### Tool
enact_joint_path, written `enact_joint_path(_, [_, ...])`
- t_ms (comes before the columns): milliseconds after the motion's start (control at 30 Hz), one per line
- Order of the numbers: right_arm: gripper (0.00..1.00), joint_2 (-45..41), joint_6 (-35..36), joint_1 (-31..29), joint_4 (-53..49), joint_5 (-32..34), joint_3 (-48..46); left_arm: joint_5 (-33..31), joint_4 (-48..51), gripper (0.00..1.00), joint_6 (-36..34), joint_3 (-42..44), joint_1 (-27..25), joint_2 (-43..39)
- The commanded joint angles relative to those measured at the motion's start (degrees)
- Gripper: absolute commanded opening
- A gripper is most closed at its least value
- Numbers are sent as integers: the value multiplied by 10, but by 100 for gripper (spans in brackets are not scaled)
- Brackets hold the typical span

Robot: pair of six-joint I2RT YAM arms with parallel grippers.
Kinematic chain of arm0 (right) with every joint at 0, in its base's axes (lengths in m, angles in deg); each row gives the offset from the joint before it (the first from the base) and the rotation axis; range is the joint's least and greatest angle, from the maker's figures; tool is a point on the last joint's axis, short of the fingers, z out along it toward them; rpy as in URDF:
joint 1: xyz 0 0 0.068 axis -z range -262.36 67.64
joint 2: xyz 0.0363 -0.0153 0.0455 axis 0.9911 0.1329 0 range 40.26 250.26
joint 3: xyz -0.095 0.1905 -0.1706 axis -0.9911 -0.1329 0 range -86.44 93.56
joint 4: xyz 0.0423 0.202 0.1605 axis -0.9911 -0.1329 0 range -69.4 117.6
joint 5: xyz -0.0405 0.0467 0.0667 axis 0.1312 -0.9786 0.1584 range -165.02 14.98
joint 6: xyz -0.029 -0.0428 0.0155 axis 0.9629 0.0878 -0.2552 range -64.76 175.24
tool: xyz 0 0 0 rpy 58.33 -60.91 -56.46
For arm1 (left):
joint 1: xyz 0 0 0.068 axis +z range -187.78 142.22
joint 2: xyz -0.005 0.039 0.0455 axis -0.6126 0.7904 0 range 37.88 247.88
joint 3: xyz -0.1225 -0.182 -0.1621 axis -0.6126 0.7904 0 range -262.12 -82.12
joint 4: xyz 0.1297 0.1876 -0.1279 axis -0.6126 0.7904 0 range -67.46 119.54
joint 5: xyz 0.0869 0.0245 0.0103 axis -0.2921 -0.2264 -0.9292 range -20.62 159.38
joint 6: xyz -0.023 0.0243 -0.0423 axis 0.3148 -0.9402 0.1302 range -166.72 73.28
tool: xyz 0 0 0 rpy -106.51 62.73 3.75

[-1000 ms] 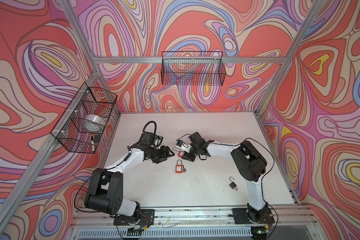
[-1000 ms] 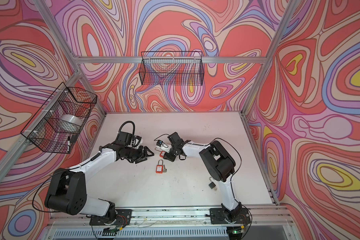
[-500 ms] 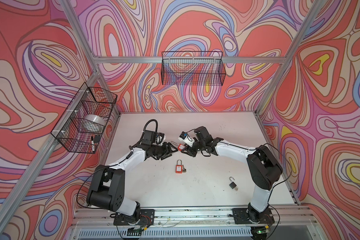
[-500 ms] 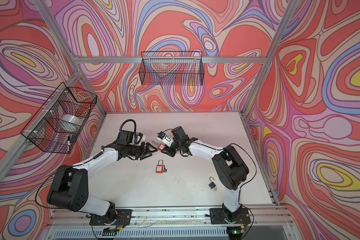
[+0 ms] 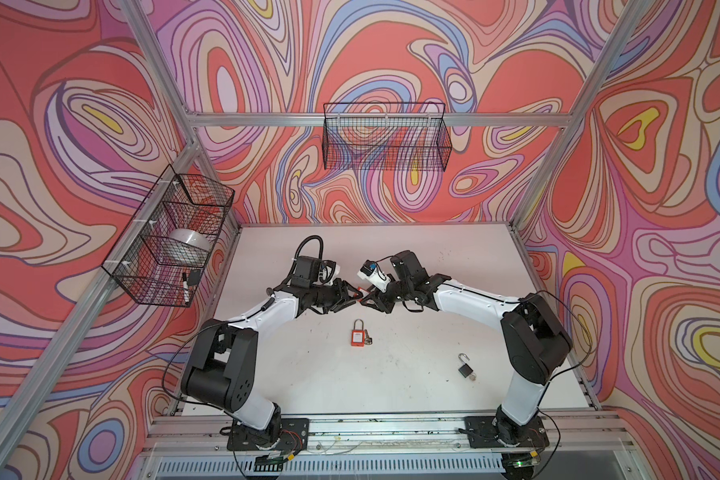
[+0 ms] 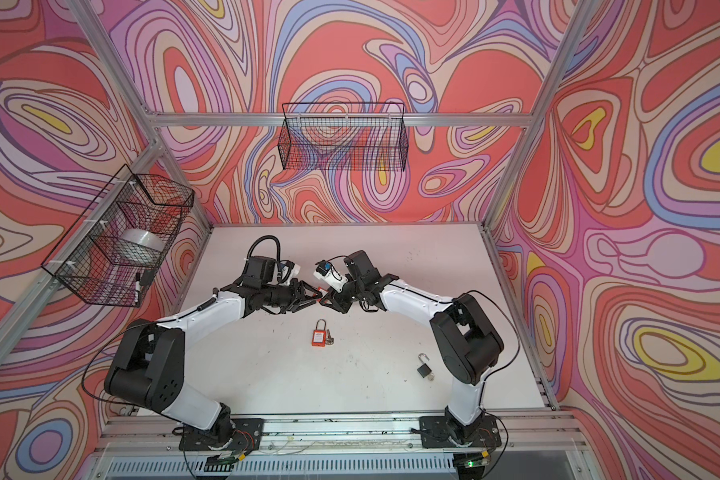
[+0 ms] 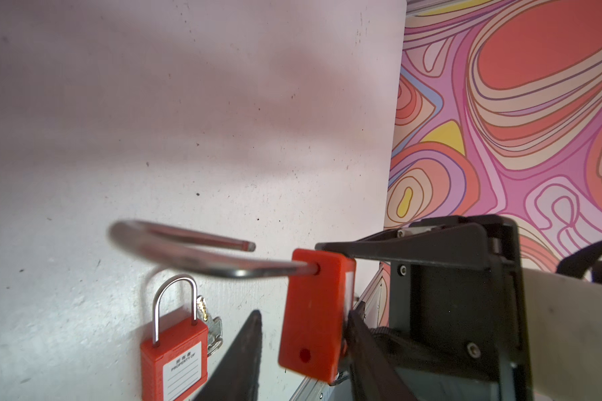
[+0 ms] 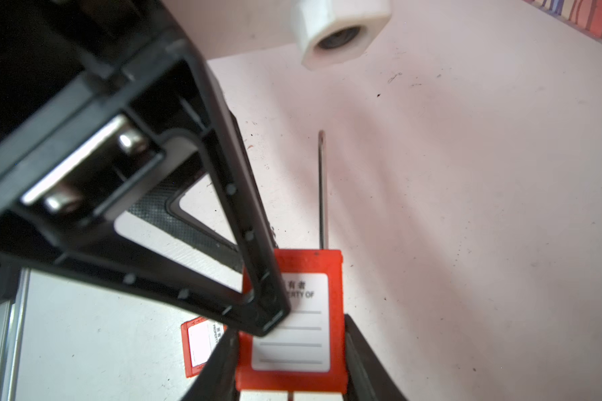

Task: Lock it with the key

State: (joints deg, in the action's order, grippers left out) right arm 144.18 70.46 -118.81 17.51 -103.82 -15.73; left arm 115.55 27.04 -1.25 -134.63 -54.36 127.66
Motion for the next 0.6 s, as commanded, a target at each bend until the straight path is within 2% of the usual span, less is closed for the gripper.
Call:
enact_joint_path(0, [27,-21,-10,0,12,-24,-4,6,-23,30,15,-14,-3,9])
enact_joint_path(233, [27,-21,-19,0,18,-34,-3,23,-78,13,53,-2,-4,14])
enact_joint_path(300, [26,-21,-21,0,20,-36,-4,24,-78,11,54,-3,-3,11])
enact_joint_path(333, [26,-21,-22,1,21,-39,-4,24,-78,11,52,-2,-4,11])
enact_joint_path(467, [26,-37,-28,1,26,-48,-4,24,-66,29,42,-7,-4,6])
enact_joint_path(567, [26,-38,-27,1,24,-51,-3,16,-58,33,37,-8,-3,4])
